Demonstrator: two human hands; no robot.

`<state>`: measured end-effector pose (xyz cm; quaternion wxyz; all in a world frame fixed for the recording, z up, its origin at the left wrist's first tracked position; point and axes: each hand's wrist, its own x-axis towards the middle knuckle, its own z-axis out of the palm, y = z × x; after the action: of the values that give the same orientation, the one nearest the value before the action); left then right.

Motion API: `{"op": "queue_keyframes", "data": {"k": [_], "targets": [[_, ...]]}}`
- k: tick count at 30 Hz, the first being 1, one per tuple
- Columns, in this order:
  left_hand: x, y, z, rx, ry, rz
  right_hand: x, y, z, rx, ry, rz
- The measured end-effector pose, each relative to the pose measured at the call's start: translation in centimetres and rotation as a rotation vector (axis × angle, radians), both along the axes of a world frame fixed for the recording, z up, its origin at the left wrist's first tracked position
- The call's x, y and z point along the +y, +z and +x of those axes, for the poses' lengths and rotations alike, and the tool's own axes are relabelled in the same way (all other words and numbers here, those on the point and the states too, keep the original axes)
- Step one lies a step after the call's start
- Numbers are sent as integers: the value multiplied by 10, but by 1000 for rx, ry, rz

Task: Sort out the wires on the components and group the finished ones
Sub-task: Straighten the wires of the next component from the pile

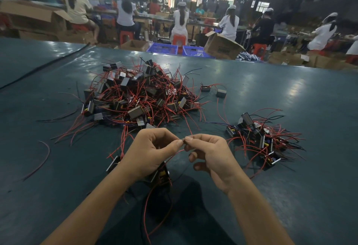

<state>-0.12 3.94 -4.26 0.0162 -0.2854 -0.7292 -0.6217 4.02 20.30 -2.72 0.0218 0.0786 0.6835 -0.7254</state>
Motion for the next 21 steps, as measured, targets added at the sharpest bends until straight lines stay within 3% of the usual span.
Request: {"op": "queue_keyframes", "data": {"k": [7,14,21], "targets": [[-1,-2,0,85,30,-36,-4,1,-1,-194,-5,-296],[-2,-1,0,156,65,-66,-9,-4,-1,-9,-117,5],[-3,-4,-1,417,121,-217,0,-4,-2,-106,-104,48]]}}
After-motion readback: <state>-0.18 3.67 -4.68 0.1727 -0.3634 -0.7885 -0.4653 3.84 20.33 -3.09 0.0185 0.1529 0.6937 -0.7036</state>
